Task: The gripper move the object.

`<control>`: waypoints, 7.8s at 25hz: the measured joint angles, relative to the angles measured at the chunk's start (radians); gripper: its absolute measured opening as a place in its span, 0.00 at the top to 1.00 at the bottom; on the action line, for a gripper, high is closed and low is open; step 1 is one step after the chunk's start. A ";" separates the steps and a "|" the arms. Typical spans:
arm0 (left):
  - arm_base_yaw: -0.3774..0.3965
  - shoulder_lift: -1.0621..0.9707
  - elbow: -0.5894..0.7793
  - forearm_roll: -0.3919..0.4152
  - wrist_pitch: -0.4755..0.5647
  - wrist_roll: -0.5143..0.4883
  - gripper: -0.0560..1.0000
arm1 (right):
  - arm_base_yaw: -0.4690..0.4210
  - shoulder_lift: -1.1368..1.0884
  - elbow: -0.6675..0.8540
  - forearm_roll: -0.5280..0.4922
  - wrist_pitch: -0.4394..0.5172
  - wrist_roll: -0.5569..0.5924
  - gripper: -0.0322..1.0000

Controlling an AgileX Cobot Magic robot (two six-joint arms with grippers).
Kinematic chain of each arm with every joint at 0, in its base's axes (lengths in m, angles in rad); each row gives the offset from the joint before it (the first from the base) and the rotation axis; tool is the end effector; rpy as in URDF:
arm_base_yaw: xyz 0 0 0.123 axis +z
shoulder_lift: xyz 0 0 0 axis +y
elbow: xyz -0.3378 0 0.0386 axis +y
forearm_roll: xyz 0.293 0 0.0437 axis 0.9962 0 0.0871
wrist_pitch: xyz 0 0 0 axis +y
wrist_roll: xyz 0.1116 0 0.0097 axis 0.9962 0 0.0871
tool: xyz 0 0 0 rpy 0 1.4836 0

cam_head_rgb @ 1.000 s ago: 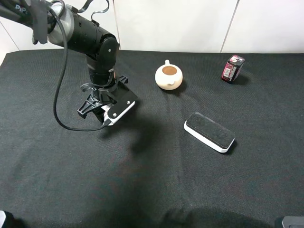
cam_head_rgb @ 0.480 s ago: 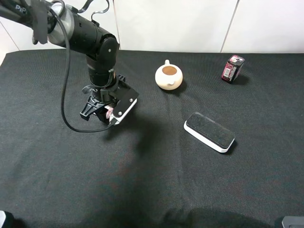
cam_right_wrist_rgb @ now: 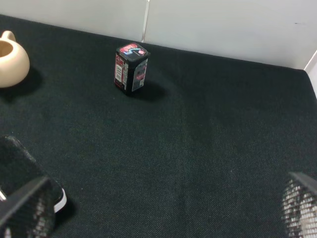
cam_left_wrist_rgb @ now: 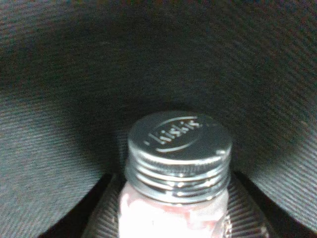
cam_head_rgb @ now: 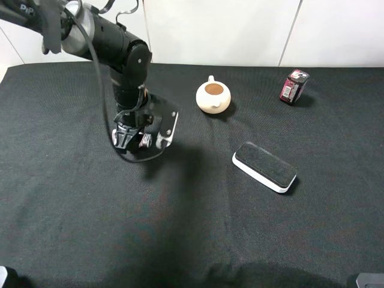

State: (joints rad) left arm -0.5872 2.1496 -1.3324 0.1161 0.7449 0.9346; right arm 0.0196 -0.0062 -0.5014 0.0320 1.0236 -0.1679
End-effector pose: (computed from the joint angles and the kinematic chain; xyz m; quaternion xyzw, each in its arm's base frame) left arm 0.3882 -0.2478 0.0898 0.7171 0.6941 0.0490 0.0400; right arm -0.0014 0.0030 0.2935 -0.0791 0.8375 -0.0241 0.5401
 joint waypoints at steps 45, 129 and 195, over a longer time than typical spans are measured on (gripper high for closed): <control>0.000 -0.143 -0.103 -0.001 0.180 -0.986 0.45 | 0.000 0.000 0.000 0.000 0.000 0.000 0.30; 0.066 0.368 -0.850 -0.128 0.251 -1.098 0.45 | 0.000 0.000 0.000 0.001 0.000 0.003 0.30; 0.066 0.398 -0.870 -0.133 0.212 -1.075 0.25 | 0.000 0.000 0.000 0.000 0.000 0.003 0.30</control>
State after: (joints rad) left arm -0.5215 2.5476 -2.2026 -0.0170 0.9567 -0.1404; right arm 0.0196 -0.0062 -0.5014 0.0320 1.0236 -0.1648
